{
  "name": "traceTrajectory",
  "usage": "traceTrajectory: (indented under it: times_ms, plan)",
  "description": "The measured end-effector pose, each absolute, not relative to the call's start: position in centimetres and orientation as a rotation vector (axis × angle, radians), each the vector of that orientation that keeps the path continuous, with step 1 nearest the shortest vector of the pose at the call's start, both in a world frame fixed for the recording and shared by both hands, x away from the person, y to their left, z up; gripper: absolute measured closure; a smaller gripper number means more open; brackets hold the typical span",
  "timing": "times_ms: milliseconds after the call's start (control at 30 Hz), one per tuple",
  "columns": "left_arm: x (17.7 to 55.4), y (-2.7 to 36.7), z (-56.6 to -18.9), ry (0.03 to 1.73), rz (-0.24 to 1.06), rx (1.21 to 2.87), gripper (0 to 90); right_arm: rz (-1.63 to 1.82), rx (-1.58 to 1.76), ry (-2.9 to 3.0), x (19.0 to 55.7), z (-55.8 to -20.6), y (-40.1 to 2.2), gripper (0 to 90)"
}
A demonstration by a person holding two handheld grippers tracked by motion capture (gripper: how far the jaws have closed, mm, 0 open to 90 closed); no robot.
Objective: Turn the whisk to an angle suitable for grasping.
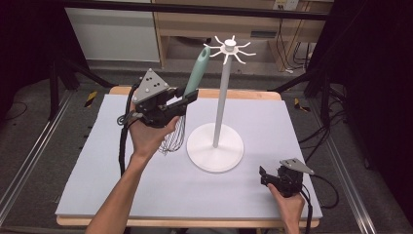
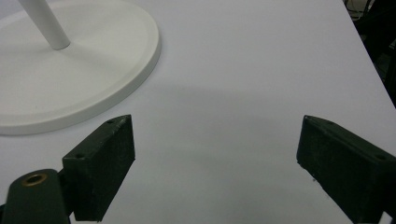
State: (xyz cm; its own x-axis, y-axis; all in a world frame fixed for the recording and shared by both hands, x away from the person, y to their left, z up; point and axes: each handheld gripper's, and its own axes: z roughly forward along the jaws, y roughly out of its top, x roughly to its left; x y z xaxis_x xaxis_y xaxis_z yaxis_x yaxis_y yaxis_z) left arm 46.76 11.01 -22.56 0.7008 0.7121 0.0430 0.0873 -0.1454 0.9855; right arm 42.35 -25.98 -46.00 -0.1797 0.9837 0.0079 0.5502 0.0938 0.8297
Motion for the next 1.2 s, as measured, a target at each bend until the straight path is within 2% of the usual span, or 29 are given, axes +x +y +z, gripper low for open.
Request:
traceTrajectory:
  times_ms: [1200]
  plan:
    - [48.9, 8.9, -24.4, 0.661, 0.601, 1.679, 68.4, 0.971, 1.523, 1.803, 42.4, -46.3, -26.1, 11.8]
